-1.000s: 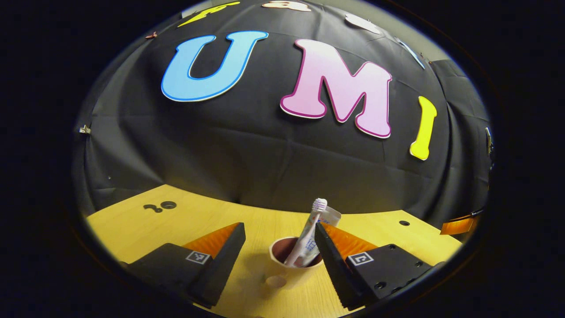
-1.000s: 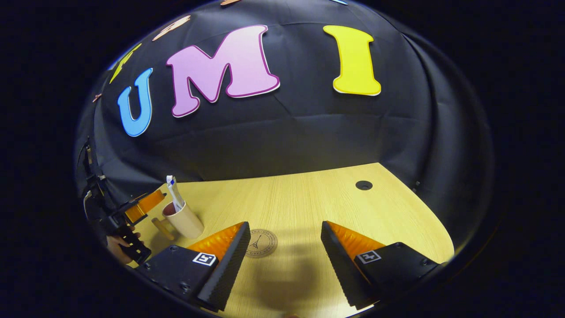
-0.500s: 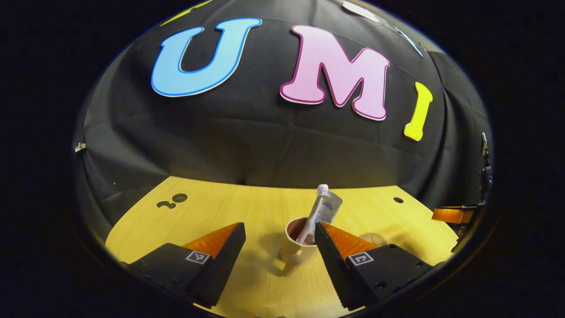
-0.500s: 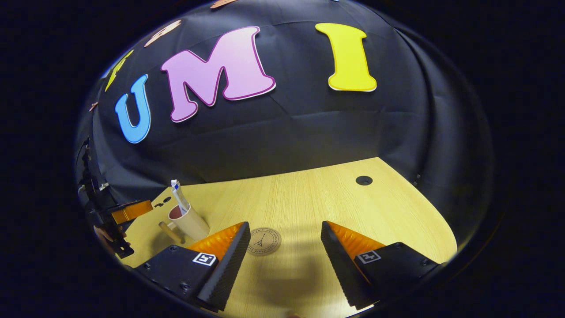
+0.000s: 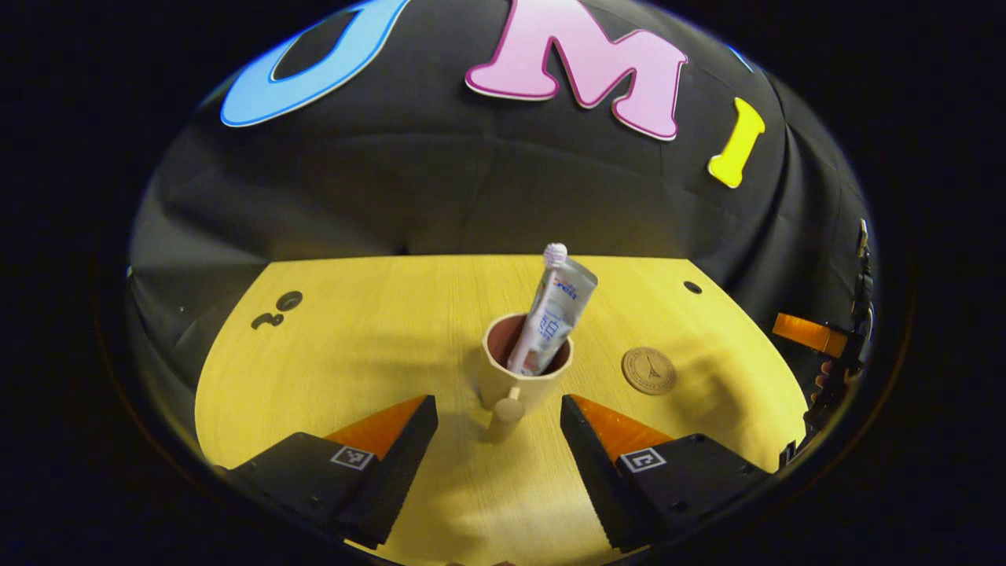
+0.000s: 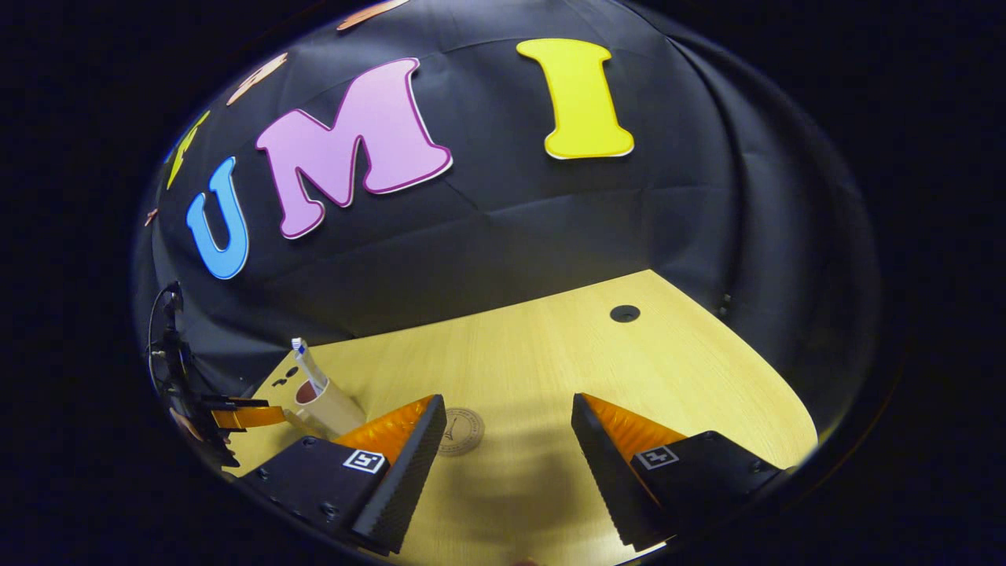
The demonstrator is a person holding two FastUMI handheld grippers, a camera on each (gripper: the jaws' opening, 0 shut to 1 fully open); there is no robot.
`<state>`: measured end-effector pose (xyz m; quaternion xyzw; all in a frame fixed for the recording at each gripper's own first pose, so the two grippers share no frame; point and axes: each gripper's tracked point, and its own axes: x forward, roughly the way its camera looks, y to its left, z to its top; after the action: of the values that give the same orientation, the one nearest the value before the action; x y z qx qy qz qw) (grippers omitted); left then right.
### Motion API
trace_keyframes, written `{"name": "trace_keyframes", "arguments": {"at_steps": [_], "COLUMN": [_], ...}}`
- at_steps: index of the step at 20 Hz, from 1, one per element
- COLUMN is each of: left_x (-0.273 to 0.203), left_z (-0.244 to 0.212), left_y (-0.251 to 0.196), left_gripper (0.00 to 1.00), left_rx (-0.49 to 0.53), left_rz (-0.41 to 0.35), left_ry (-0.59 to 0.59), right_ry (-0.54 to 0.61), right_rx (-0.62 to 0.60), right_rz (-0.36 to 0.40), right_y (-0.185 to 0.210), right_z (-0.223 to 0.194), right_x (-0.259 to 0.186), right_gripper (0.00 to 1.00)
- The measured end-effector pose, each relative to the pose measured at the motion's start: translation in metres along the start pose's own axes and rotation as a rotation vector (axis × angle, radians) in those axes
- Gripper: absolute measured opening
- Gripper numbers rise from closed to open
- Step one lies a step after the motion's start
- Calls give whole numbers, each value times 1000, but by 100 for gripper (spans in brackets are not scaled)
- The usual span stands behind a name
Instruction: Put the toothbrush and toothpaste on the desktop into the cup, then pick up the cup and place it on the coaster on the desktop.
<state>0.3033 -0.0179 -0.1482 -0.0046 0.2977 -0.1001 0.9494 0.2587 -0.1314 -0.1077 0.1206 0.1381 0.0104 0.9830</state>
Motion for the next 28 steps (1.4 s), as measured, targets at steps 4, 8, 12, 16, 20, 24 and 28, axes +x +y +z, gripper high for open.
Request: {"name": "trace_keyframes", "arguments": {"at_steps": [4, 8, 12, 16, 20, 24, 28], "left_x": [23, 44, 52, 51, 54, 52, 52], "left_z": [-18, -23, -32, -27, -23, -25, -22], "left_y": [-2, -2, 1, -2, -1, -2, -3], "left_gripper": [98, 96, 89, 74, 59, 27, 23], "left_rx": [42, 46, 83, 111, 135, 108, 115], "left_rz": [-18, -11, 5, -16, -7, -14, 5], "left_ry": [111, 178, 261, 294, 307, 339, 327], "right_ry": [55, 79, 98, 100, 107, 115, 116], "right_rx": [42, 54, 84, 116, 121, 120, 117], "right_rz": [-44, -102, -135, -158, -150, -146, -148], "right_y": [-26, -52, -71, -79, -75, -74, -76], "right_z": [-17, -29, -35, -38, -41, -43, -42], "right_x": [-4, -15, -18, -19, -18, -17, -18], "right_gripper": [98, 98, 99, 98, 98, 98, 98]}}
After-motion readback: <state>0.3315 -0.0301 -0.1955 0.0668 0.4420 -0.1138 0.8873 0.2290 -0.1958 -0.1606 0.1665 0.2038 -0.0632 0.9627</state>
